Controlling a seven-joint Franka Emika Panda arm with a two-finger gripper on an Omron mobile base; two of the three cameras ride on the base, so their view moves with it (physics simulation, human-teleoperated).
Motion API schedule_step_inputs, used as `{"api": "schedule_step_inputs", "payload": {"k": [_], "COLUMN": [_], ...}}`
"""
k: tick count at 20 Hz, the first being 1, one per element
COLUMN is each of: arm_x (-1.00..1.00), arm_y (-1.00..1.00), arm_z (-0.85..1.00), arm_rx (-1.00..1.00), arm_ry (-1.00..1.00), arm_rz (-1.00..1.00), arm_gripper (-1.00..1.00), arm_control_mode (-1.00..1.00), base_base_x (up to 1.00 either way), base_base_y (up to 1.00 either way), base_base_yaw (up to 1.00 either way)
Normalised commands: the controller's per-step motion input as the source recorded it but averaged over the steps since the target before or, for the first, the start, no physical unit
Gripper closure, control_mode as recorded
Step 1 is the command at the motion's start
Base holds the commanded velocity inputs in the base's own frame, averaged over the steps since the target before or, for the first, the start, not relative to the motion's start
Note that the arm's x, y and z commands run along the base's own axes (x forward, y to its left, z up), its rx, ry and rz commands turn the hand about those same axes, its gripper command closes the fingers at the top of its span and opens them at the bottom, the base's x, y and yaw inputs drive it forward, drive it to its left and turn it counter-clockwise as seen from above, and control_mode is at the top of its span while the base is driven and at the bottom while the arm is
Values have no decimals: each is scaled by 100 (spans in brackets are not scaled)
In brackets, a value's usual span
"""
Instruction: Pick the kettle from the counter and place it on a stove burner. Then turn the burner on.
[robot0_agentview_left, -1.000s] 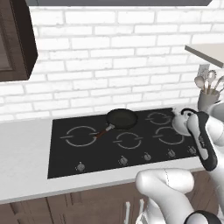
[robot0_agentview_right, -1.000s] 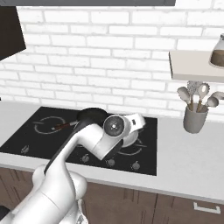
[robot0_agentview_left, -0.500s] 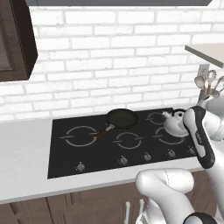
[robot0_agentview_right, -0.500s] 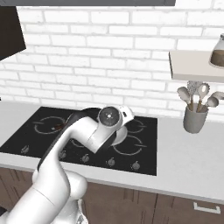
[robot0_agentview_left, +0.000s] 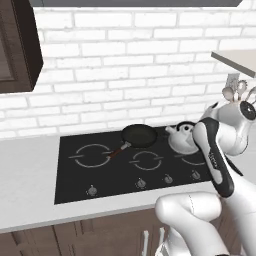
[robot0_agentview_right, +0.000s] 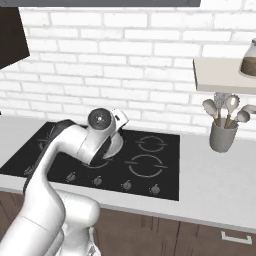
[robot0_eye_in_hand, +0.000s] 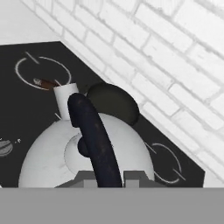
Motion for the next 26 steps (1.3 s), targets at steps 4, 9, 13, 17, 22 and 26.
{"api": "schedule_step_inputs", "payload": {"k": [4, 9, 13, 17, 22, 26], "arm_x": [18, 28, 30, 21, 21, 12], "arm_y": [89, 99, 98, 78, 57, 44], "arm_z": [14, 3, 0, 2, 1, 0], "arm_rx": [0, 0, 0, 0, 10, 22], "arm_ry": [0, 1, 7, 13, 13, 4], "arm_rz": [9, 4, 0, 0, -2, -8], "arm_gripper": [100, 100, 100, 100, 100, 100], "arm_control_mode": [-100, -100, -100, -100, -100, -100], "base_base_x": [0, 0, 0, 0, 0, 0], "base_base_y": [0, 0, 0, 0, 0, 0], "base_base_yaw": [0, 0, 0, 0, 0, 0]}}
